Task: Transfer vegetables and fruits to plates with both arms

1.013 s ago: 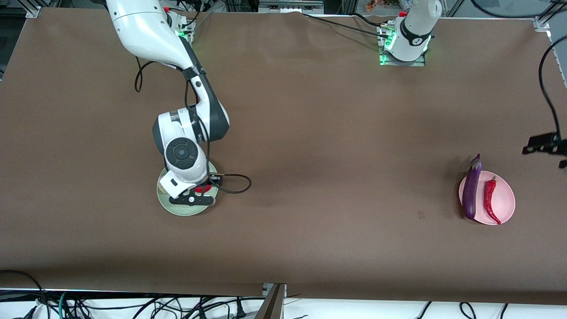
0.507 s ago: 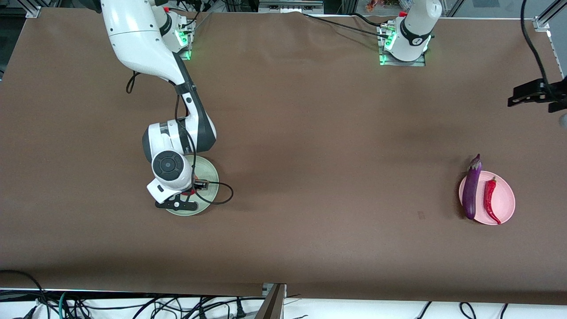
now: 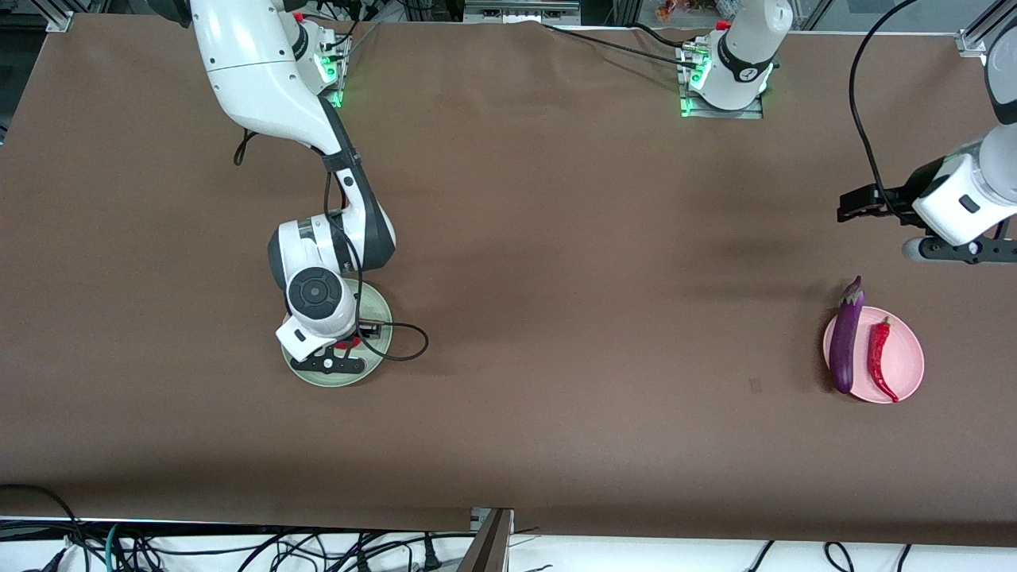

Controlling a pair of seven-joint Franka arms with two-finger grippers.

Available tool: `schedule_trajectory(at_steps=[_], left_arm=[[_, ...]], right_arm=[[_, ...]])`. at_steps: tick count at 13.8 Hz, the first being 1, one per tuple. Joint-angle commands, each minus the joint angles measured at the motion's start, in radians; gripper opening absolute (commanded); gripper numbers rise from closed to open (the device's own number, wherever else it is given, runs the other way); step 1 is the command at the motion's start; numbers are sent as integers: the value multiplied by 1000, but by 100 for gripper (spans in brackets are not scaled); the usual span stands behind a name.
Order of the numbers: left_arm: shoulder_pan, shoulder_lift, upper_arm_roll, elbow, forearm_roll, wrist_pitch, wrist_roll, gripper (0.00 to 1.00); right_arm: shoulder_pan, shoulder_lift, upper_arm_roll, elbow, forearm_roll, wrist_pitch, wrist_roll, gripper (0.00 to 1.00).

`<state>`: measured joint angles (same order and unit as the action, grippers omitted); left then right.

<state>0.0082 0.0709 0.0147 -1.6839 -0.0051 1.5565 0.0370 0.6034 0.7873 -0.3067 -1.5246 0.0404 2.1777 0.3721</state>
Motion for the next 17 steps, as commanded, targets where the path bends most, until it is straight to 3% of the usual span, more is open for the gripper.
schedule_trajectory(at_steps=[1,5,11,14,17], left_arm=[[-4,-31,-18,16,25,17,-22,100],[1,-8,-22,61,13,-7,-64,100],[9,3,-22,95,13,-9,-75,100],[10,3,-22,96,8,-7,-72,100],[16,12,-15,121,-107,-9,-74,100]], right_arm=[[3,-52,8,4,-4,8,-27,100],[-7,-233,-14,11,-1,-149,-145,100],[-8,-436,-121,35,3,-469,-280,100],[-63,-523,-115,34,-2,-564,-242,100],[-132,-577,-86,29,-5,-671,-245,100]])
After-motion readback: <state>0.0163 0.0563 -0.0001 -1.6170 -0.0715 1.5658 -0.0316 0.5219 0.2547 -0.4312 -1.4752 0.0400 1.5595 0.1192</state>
